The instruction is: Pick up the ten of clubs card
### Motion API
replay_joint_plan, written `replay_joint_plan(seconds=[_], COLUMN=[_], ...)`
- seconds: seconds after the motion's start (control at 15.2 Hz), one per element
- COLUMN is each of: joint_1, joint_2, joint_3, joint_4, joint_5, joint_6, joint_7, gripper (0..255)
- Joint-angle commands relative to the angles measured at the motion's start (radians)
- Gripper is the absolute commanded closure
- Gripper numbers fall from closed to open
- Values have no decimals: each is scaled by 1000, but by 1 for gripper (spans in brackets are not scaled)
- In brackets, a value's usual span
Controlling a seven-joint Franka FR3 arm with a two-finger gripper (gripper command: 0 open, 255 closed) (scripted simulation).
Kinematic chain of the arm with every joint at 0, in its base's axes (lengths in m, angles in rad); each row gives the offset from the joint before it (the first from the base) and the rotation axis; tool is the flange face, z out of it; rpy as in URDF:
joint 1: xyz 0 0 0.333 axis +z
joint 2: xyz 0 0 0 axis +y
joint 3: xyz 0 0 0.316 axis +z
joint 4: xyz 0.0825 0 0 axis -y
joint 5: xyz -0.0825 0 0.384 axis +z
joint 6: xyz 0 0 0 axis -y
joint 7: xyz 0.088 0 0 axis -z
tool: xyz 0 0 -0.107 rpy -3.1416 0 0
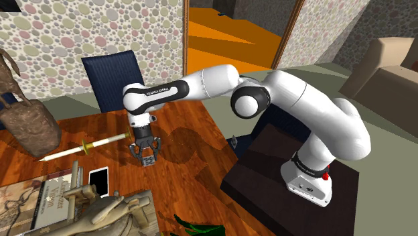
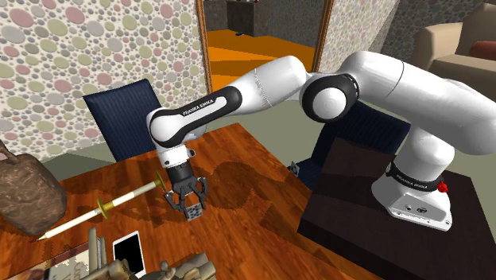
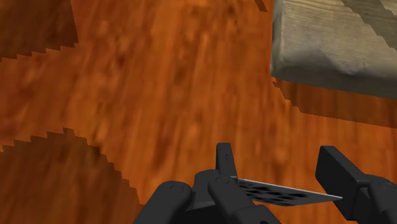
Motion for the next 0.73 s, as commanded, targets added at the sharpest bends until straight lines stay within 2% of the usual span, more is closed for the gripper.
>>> replay_joint_plan(seconds=[0.0, 0.66], joint_1=[-3, -15], joint_2=[-23, -111], joint_3=[1, 8], joint_4=[-15, -69], joint_5=[2, 9], joint_6=[-7, -37], joint_7=[4, 23], gripper=[255, 255])
